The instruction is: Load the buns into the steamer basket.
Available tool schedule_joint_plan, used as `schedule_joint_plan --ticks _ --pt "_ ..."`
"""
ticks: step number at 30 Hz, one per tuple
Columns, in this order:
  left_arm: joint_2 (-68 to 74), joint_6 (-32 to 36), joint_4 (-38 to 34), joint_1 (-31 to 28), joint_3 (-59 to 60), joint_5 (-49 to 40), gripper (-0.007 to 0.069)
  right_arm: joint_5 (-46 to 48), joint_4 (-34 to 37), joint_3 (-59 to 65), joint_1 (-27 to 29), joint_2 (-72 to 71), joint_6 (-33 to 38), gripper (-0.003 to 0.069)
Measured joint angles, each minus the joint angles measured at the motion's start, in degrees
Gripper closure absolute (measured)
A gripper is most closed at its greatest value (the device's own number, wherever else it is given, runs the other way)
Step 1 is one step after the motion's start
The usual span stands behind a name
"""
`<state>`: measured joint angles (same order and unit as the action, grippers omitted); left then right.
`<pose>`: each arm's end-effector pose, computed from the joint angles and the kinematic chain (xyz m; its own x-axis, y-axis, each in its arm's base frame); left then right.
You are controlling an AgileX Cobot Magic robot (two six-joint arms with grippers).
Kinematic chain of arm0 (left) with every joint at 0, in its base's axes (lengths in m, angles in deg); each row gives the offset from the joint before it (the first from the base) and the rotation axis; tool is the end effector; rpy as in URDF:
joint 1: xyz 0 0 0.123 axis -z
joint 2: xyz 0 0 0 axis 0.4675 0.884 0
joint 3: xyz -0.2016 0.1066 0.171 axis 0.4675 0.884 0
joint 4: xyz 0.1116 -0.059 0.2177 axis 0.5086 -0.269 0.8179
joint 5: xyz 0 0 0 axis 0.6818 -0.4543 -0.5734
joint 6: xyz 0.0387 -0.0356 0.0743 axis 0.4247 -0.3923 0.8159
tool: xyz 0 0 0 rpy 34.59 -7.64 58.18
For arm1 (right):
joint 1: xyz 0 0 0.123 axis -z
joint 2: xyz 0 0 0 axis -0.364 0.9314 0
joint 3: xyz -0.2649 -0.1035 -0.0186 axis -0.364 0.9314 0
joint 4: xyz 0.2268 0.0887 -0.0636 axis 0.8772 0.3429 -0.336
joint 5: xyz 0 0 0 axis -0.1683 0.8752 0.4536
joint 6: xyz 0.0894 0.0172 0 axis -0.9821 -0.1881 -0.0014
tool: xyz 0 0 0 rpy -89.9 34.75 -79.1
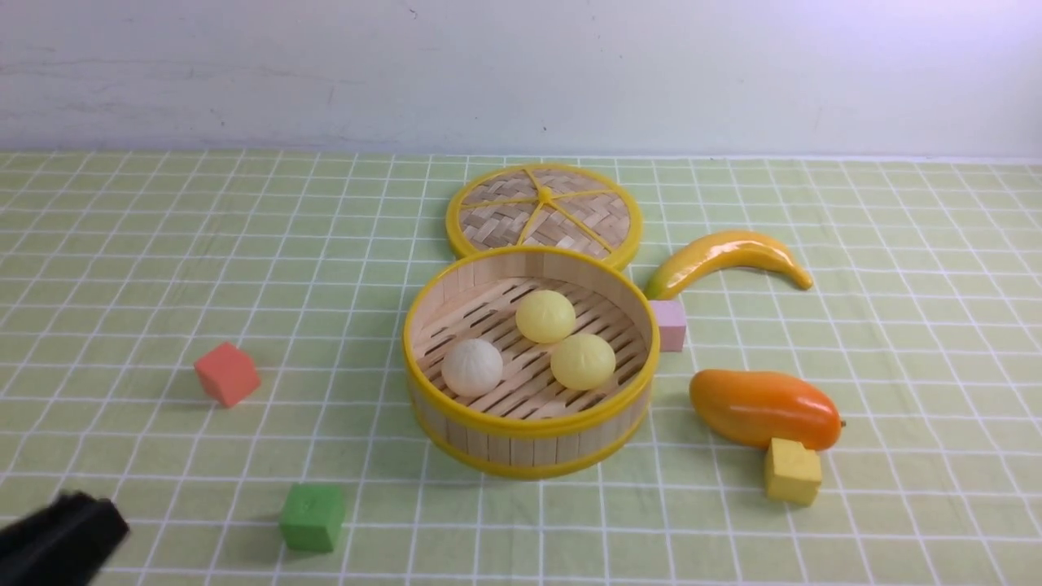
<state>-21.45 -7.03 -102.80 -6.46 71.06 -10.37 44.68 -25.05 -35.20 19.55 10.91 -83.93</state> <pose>0.0590 -0.0241 0.2492 -0.0654 -0.3185 -0.9457 0.3726 0.8714 -0.3193 0.0519 0.0040 0.1729 -0.3082 0.0803 -0.9479 -0.0274 0.9953 0.0932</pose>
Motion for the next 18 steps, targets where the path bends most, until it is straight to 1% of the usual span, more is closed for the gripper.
schedule_joint_plan --ticks 1,2,4,5,6,7,11,13,18 --pt "-1.1 -0.3 0.7 -2.3 0.8 0.8 0.0513 0.0 0.0 0.0 0.0 0.0 0.0 0.0664" --pt "-3.1 -0.9 1.5 -5.7 1.9 1.1 0.0537 0.0 0.0 0.0 0.0 0.0 0.0 0.0664" --pt "-6.3 -2.4 3.6 -10.1 4.5 0.2 0.0583 0.0 0.0 0.0 0.0 0.0 0.0 0.0664" --pt "-6.5 -2.6 3.9 -10.6 4.5 0.1 0.0589 0.0 0.0 0.0 0.0 0.0 0.0 0.0664" --pt "-7.9 -4.2 5.8 -13.7 7.3 -1.4 0.0631 0.0 0.0 0.0 0.0 0.0 0.0 0.0662" --pt "-8.2 -5.2 7.0 -14.9 8.4 -3.0 0.0638 0.0 0.0 0.0 0.1 0.0 0.0 0.066" --pt "-8.2 -10.1 10.7 -16.2 9.5 -15.4 0.0638 -0.1 0.0 0.0 0.0 0.0 0.0 0.0658" --pt "-8.2 -13.2 11.4 -16.2 9.7 -19.3 0.0638 -0.1 0.0 0.0 0.0 0.0 0.0 0.0657" --pt "-8.2 -16.2 11.9 -16.2 9.7 -19.3 0.0638 -0.1 0.0 0.0 0.0 0.0 0.0 0.0653"
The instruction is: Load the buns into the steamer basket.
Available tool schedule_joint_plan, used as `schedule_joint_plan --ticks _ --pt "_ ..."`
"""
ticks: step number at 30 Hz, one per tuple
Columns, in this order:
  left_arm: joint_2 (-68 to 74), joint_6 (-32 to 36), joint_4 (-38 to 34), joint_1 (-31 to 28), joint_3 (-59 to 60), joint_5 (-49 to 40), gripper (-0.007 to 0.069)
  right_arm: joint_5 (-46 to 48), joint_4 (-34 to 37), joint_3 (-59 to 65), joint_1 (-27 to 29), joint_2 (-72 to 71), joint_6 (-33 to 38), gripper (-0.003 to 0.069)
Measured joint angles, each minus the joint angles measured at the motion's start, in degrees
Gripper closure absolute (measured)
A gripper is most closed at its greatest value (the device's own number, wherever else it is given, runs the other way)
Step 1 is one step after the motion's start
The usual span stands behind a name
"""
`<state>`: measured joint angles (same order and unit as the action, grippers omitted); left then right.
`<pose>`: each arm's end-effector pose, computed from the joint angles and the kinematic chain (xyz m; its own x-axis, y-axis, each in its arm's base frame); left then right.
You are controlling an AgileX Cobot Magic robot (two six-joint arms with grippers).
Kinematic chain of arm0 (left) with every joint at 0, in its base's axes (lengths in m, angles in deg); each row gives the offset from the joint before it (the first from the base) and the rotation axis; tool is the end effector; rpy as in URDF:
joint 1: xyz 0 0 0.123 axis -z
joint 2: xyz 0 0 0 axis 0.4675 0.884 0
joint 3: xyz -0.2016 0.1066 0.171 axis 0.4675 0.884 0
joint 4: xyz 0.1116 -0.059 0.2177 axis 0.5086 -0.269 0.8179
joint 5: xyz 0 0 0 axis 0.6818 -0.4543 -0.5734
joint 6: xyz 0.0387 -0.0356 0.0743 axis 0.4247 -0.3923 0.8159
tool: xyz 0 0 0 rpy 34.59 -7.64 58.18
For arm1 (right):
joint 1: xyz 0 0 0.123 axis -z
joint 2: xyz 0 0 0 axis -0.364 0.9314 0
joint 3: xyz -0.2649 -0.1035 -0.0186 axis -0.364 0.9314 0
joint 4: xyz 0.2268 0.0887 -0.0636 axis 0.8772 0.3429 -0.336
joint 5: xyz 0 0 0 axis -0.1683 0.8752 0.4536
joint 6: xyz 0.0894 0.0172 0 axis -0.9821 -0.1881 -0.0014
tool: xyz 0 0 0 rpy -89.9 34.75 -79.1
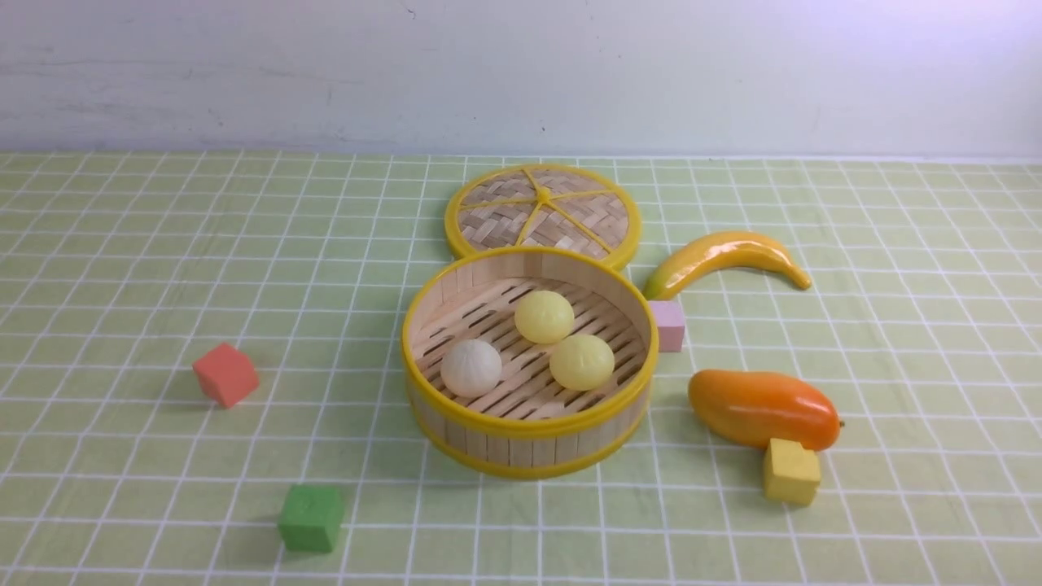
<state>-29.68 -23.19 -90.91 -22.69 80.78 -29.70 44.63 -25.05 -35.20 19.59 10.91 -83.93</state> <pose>0.0522 -0.0080 0.1700 -0.3207 -0.3563 -0.8776 0.0009 0.9264 -0.3765 0.0519 0.0040 0.1730 -0.3073 0.0806 -0.9482 -0.0267 0.9953 0.0932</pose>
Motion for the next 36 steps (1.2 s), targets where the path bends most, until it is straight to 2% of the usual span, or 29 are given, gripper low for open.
schedule_joint_plan --ticks 36 --pt "0.0 -0.6 0.1 0.0 0.0 0.0 0.0637 0.0 0.0 0.0 0.0 0.0 -0.2 0.0624"
